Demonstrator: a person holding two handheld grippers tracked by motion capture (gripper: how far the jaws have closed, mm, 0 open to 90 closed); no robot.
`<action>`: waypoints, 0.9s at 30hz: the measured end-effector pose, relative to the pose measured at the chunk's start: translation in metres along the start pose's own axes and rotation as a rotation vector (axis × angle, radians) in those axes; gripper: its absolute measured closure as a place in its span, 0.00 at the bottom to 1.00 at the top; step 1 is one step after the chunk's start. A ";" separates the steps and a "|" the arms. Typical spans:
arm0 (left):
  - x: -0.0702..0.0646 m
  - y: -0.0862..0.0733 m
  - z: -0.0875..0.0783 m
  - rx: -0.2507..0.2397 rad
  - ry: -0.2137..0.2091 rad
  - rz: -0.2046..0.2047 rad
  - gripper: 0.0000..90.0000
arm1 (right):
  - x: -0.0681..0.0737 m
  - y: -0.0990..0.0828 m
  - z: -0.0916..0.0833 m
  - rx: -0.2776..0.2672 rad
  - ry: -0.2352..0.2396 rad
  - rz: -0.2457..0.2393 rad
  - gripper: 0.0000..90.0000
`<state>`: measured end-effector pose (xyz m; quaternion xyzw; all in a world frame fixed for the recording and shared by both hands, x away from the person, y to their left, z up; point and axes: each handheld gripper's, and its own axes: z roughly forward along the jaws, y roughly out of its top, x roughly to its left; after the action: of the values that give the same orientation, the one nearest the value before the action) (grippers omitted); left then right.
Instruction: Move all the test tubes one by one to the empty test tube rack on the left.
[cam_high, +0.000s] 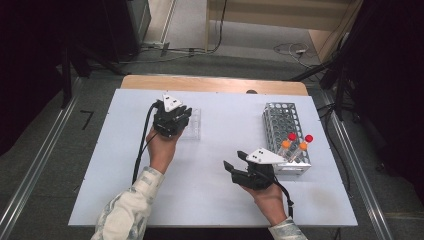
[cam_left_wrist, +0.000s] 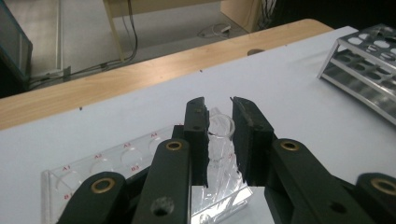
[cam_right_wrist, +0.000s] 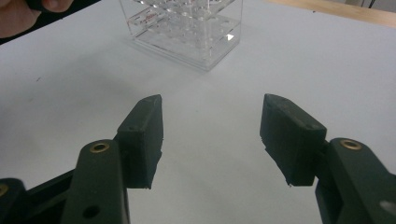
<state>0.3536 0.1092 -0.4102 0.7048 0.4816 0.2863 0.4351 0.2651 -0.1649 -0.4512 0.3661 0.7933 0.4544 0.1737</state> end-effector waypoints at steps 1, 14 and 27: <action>0.000 -0.002 0.001 0.005 0.001 0.000 0.86 | 0.000 0.000 0.000 0.000 0.000 0.000 0.42; 0.000 -0.015 0.012 0.046 0.002 -0.010 0.85 | -0.001 -0.001 0.000 0.002 0.000 0.005 0.42; 0.007 -0.012 0.007 0.034 -0.032 -0.065 0.81 | -0.002 -0.001 0.000 -0.001 0.002 0.005 0.42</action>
<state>0.3564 0.1152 -0.4241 0.7004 0.5024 0.2525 0.4397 0.2657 -0.1666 -0.4523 0.3674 0.7924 0.4557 0.1718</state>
